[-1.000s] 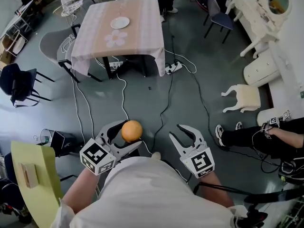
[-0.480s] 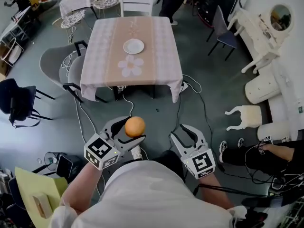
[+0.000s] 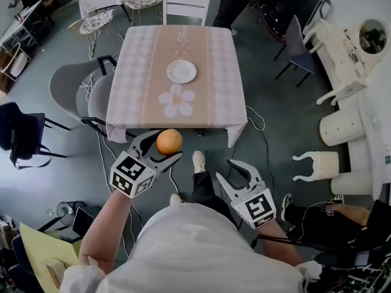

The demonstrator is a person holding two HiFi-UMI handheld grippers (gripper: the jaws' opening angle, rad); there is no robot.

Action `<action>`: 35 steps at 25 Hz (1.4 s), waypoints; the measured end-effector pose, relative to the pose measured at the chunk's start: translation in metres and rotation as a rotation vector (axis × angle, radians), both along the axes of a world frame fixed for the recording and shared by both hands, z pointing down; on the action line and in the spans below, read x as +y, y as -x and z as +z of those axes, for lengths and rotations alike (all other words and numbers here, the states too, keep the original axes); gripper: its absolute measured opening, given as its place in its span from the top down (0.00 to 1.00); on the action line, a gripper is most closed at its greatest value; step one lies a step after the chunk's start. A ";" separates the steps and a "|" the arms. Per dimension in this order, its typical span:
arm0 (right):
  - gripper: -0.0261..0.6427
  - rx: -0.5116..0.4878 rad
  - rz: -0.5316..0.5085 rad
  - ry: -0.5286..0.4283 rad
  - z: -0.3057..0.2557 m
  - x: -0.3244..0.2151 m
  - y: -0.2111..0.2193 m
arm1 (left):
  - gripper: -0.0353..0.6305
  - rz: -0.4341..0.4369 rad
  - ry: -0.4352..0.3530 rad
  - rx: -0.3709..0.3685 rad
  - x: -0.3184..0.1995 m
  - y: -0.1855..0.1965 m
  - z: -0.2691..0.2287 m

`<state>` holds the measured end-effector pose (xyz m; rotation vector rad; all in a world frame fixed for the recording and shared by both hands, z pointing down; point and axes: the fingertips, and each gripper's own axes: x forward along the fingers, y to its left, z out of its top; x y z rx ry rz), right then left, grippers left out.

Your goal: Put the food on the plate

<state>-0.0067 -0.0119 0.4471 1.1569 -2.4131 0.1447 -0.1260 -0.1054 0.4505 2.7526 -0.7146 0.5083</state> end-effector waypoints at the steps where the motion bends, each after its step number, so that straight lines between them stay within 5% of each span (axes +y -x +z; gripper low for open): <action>1: 0.72 0.002 -0.015 -0.001 0.001 -0.016 -0.001 | 0.40 -0.008 -0.003 -0.015 -0.019 -0.002 0.003; 18: 0.72 -0.050 -0.076 0.046 -0.002 -0.235 -0.112 | 0.40 -0.068 0.104 -0.478 -0.330 -0.075 0.127; 24: 0.72 -0.056 -0.045 0.089 0.009 -0.268 -0.149 | 0.40 -0.041 0.147 -0.671 -0.382 -0.080 0.187; 35: 0.72 -0.078 -0.006 0.143 0.029 -0.304 -0.179 | 0.40 0.048 0.190 -0.884 -0.416 -0.082 0.242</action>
